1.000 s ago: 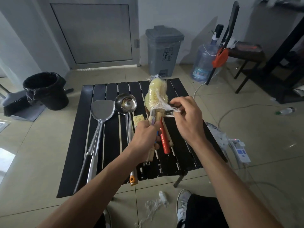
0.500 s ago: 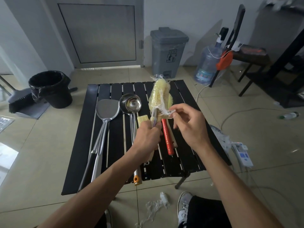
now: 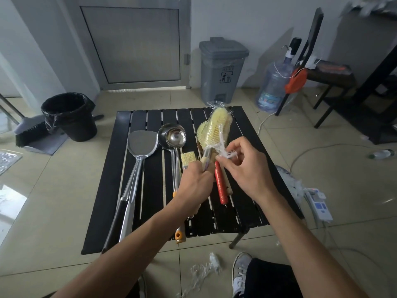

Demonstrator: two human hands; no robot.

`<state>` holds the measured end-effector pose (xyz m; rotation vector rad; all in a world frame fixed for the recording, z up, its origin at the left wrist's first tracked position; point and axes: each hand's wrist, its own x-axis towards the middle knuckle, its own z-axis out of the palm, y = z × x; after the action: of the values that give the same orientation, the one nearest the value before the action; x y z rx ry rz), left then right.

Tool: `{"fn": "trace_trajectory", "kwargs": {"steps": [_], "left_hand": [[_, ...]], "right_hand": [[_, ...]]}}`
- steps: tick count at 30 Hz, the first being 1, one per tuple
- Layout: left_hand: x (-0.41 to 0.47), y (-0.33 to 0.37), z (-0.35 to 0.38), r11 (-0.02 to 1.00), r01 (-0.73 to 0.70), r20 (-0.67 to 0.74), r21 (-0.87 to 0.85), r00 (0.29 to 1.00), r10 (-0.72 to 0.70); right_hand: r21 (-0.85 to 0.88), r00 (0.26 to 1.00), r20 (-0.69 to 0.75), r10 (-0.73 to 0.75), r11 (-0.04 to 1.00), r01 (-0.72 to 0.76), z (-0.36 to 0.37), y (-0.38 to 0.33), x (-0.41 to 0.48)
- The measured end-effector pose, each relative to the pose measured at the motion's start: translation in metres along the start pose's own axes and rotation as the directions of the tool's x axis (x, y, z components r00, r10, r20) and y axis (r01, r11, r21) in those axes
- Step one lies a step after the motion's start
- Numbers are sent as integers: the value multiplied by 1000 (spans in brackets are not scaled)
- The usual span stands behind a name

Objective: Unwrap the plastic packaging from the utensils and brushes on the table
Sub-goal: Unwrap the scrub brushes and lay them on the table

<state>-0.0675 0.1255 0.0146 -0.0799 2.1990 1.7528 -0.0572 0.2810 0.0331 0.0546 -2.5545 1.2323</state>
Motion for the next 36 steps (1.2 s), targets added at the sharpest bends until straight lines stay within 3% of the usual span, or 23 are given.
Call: {"fn": "trace_trajectory", "kwargs": {"steps": [2, 5, 10, 19, 30, 36], "left_hand": [[0, 0, 0, 1000, 10, -1, 8, 1000, -10], [1, 1, -2, 1000, -1, 2, 17, 1000, 1], [1, 2, -1, 998, -27, -8, 51, 1000, 28], [2, 6, 1, 999, -31, 25, 31, 999, 30], [1, 10, -4, 995, 23, 123, -100, 992, -11], [2, 13, -10, 988, 85, 162, -131, 985, -63]], "right_hand": [[-26, 994, -66, -82, 996, 80, 0, 0, 0], [-73, 985, -38, -169, 983, 166, -2, -1, 0], [-147, 989, 81, -120, 980, 131, -2, -3, 2], [-38, 970, 16, -241, 970, 242, 1, -25, -6], [3, 965, 59, -255, 967, 255, -2, -39, -23], [130, 972, 43, -232, 966, 224, -11, -40, -28]]}}
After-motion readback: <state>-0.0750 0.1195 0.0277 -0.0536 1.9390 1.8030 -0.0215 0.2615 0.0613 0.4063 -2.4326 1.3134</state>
